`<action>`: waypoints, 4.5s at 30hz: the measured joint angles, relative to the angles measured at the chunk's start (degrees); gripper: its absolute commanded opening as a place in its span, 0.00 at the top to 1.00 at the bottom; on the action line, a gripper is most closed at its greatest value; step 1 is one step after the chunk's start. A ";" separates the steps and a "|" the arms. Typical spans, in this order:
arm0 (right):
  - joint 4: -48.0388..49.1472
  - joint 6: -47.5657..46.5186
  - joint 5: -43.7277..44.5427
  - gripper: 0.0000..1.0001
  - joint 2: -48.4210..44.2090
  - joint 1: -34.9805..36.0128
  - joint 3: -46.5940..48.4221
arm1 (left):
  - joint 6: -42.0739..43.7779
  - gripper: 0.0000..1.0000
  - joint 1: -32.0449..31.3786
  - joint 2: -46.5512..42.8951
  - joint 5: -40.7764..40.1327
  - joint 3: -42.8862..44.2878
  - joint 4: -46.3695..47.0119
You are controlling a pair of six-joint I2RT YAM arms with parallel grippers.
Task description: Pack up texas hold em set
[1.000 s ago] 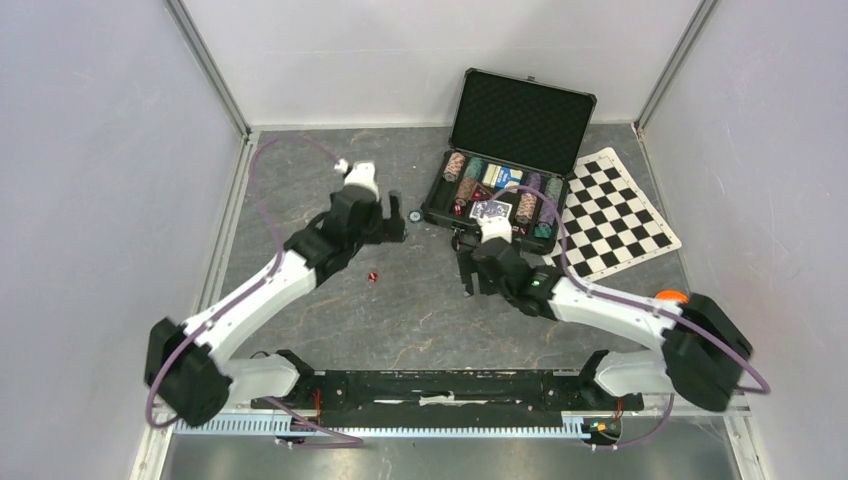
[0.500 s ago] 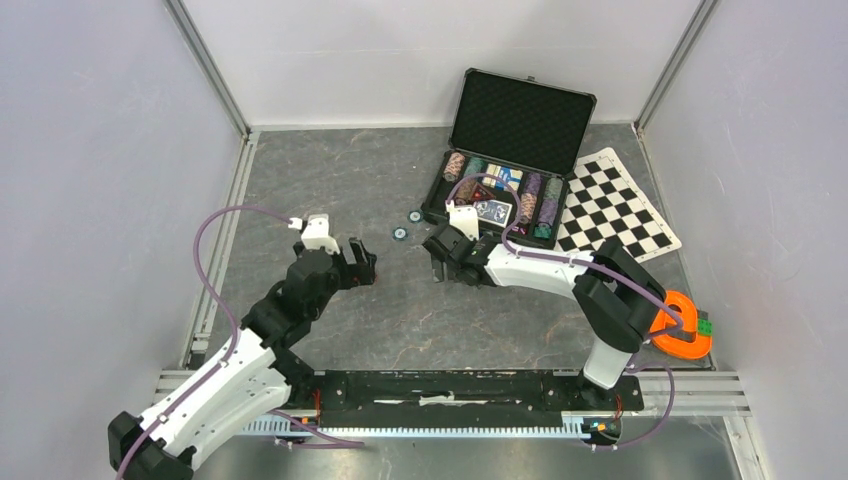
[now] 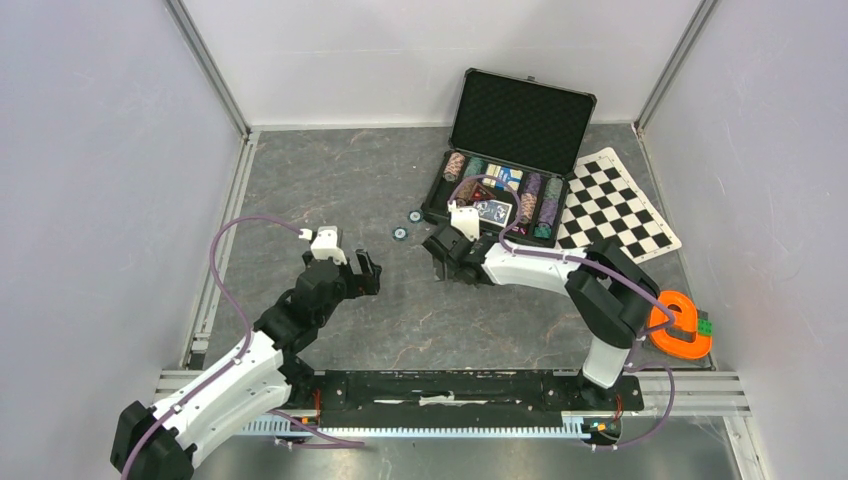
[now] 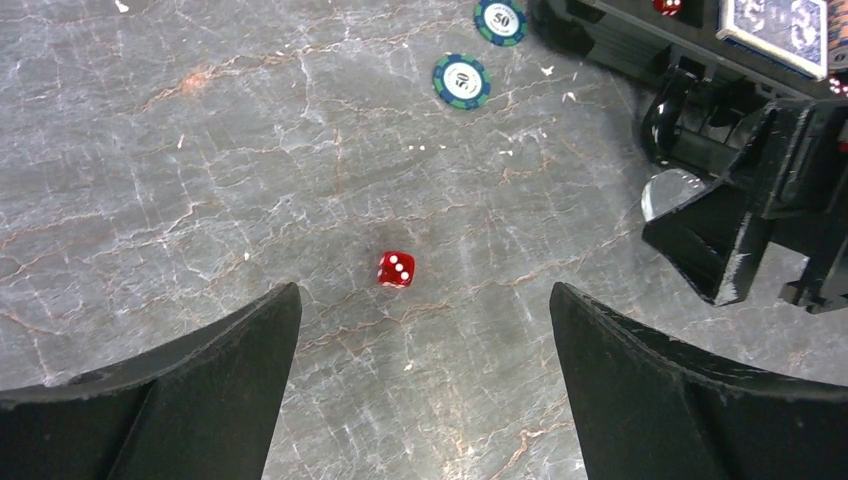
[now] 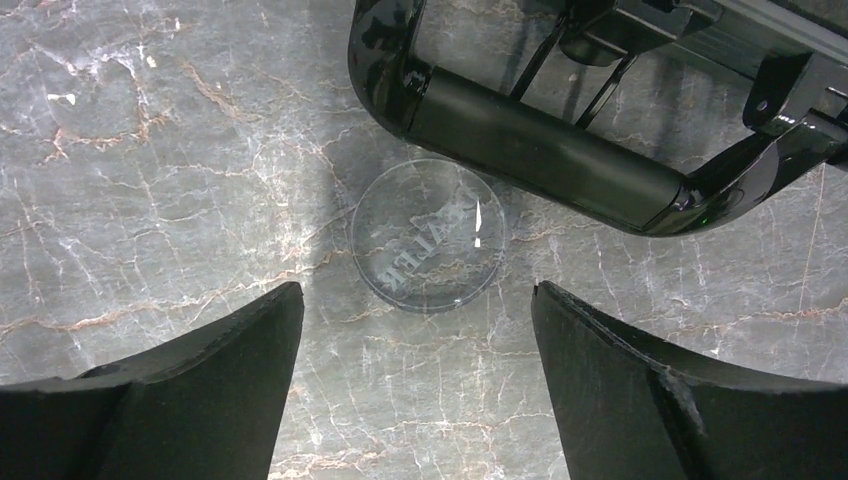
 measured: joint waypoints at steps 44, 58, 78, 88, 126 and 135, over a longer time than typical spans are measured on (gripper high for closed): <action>8.20 -17.77 -9.55 0.53 -18.32 -12.26 -2.10 | 0.07 0.00 0.00 -0.28 0.11 -0.09 1.95; 12.17 -31.58 -14.05 0.54 -11.45 -27.32 -0.15 | 0.09 0.00 0.00 2.29 0.02 -0.09 2.19; 13.51 -34.73 -14.27 0.15 1.62 -31.15 10.49 | 0.13 0.00 0.00 5.64 -0.20 -0.09 3.67; 19.78 -35.06 -21.40 0.13 -17.62 -30.88 -4.70 | 0.13 0.00 0.00 6.36 -0.33 -0.09 4.13; 34.36 -36.26 -40.44 0.11 -60.06 -29.09 -46.99 | -0.28 0.00 3.58 35.65 4.35 21.03 -0.68; 34.45 -36.15 -40.81 0.11 -60.35 -29.09 -46.99 | -0.96 0.04 8.94 45.11 9.25 31.02 -3.13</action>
